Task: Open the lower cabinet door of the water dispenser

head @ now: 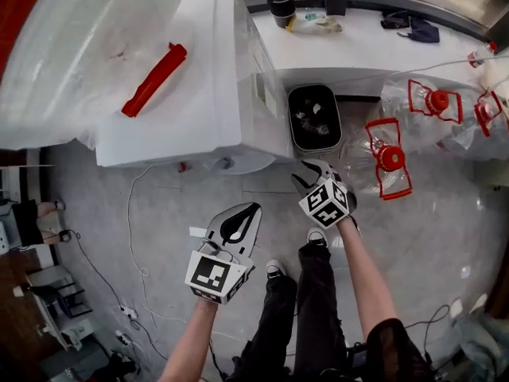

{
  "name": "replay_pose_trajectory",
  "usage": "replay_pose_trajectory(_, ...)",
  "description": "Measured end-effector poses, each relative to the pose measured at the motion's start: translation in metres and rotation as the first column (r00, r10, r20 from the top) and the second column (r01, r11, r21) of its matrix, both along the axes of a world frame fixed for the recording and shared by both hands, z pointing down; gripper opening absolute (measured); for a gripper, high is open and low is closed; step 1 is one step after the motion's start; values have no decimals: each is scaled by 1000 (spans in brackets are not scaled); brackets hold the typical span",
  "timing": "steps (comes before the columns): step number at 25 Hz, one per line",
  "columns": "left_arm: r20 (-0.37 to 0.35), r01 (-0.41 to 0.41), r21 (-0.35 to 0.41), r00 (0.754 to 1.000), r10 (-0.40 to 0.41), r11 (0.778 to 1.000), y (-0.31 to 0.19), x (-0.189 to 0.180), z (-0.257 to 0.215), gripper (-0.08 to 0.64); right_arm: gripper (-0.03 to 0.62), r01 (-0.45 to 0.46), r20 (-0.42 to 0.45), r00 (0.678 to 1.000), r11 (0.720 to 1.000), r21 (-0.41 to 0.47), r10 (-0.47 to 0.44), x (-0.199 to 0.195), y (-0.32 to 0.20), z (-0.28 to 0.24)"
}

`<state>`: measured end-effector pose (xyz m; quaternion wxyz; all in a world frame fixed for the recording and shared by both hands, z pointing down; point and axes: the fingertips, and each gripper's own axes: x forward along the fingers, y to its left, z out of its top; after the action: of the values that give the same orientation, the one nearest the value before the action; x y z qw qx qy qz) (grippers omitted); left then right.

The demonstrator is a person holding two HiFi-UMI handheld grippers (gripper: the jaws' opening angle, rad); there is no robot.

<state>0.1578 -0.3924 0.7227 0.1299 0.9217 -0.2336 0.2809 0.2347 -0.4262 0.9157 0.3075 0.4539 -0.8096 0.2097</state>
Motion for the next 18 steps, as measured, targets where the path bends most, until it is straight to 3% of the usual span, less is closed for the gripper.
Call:
replay_pose_trajectory(4,42,-24,-11,999,25,1000,-15,2,41,20,204,85,-58,995,996,-37,-87,-10,-18,58)
replay_pose_trajectory(8,58,-22,-34,998,24,999,-21,-1,68,20,235,73,-55,996,996,-43,-76,-12,-42,88)
replay_pose_trajectory(11,109,-26,-64,994,33,998,-17,-10,83,20,247,93,-67,993,995,-39,-95,-18,-56,99)
replay_pose_trajectory(15,102,-54,-73,993,61,996,-10,-12,100,20,253,131,-107,985,990,-56,-137,-23,-63,108)
replay_pose_trajectory(18,101,-61,-79,992,69,995,-8,-13,104,20,206,98,-101,989,993,-68,-104,-22,-63,108)
